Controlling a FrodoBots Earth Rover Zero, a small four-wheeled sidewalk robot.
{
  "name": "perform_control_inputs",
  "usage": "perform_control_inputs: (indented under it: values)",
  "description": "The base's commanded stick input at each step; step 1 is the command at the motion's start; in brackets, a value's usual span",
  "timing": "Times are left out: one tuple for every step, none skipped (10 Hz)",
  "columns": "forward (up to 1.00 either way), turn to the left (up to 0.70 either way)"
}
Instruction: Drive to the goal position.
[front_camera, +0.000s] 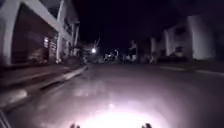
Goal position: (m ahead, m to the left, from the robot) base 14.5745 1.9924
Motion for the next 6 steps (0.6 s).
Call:
perform_control_inputs:
  values:
    - [0.85, 0.0]
    - [0.85, 0.0]
    - [0.85, 0.0]
    - [0.85, -0.2]
    - [0.85, -0.29]
    - [0.85, -0.14]
